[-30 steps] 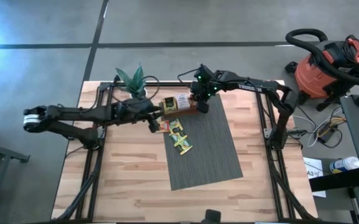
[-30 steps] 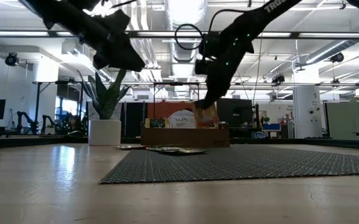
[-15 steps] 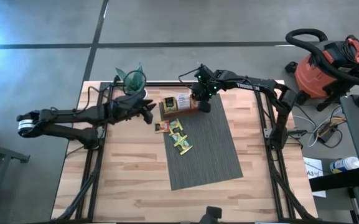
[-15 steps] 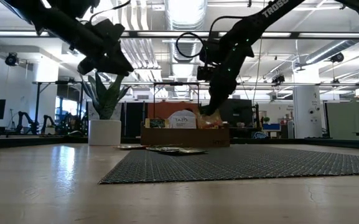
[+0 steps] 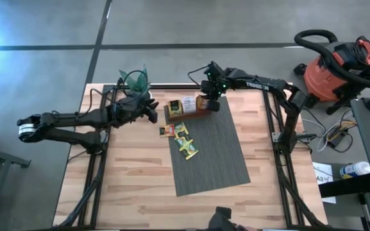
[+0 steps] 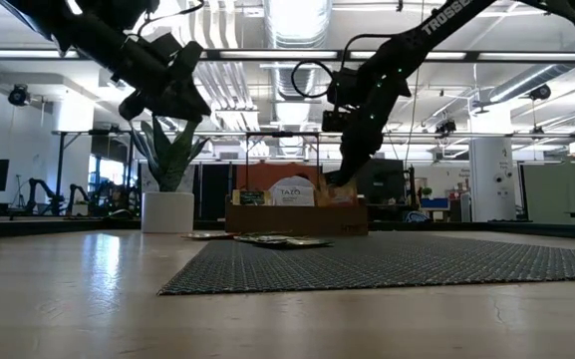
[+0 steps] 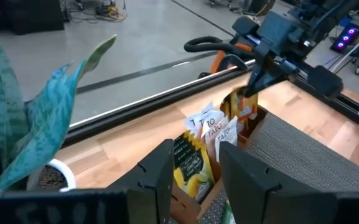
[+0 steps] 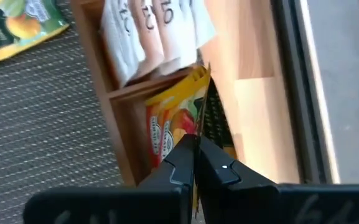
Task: Pick & Place Tea
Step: Put the bottom orange tea bag into the right compartment of the wooden organizer, then put the orange tea bag into the right compartment of the wooden organizer
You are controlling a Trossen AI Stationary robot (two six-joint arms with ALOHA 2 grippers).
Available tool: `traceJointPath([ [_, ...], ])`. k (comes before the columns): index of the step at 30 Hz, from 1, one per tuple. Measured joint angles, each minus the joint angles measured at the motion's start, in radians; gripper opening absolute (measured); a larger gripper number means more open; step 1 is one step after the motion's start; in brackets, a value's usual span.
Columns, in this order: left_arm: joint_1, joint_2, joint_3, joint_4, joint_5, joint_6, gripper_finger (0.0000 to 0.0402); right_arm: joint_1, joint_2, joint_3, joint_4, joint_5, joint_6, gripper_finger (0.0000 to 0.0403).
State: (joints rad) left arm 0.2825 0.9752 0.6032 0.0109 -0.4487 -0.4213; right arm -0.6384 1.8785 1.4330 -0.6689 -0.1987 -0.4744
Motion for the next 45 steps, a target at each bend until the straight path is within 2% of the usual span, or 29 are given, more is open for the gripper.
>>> traceJointPath([
  [5,0.002,0.0,-0.002,0.0,-0.049,-0.001,0.0124,0.008,0.032,-0.001,-0.009,-0.07,0.003,0.0008],
  [14,0.011,0.0,-0.002,0.0,-0.052,-0.004,0.0124,0.024,0.064,-0.001,-0.008,-0.063,0.002,0.0016],
  [18,0.011,0.0,-0.002,0.0,-0.052,-0.008,0.0124,0.026,0.062,-0.001,-0.014,-0.037,0.003,0.0044],
  [24,0.011,0.004,-0.005,-0.007,-0.036,-0.01,0.0124,0.028,0.059,-0.001,-0.039,-0.028,0.024,0.0107],
  [27,0.011,0.014,-0.022,-0.012,0.018,-0.018,0.0124,0.03,0.039,-0.001,-0.041,-0.027,0.035,0.0132],
  [30,0.011,0.029,-0.048,-0.011,0.119,-0.031,0.0124,0.033,0.005,-0.001,-0.035,-0.027,0.054,0.0145],
  [33,0.01,0.048,-0.076,-0.014,0.172,-0.032,0.0124,0.032,-0.028,-0.001,-0.031,-0.031,0.064,0.0147],
  [45,0.01,0.054,-0.108,-0.019,0.172,-0.032,0.0124,0.032,-0.058,-0.001,-0.03,-0.034,0.127,0.0127],
])
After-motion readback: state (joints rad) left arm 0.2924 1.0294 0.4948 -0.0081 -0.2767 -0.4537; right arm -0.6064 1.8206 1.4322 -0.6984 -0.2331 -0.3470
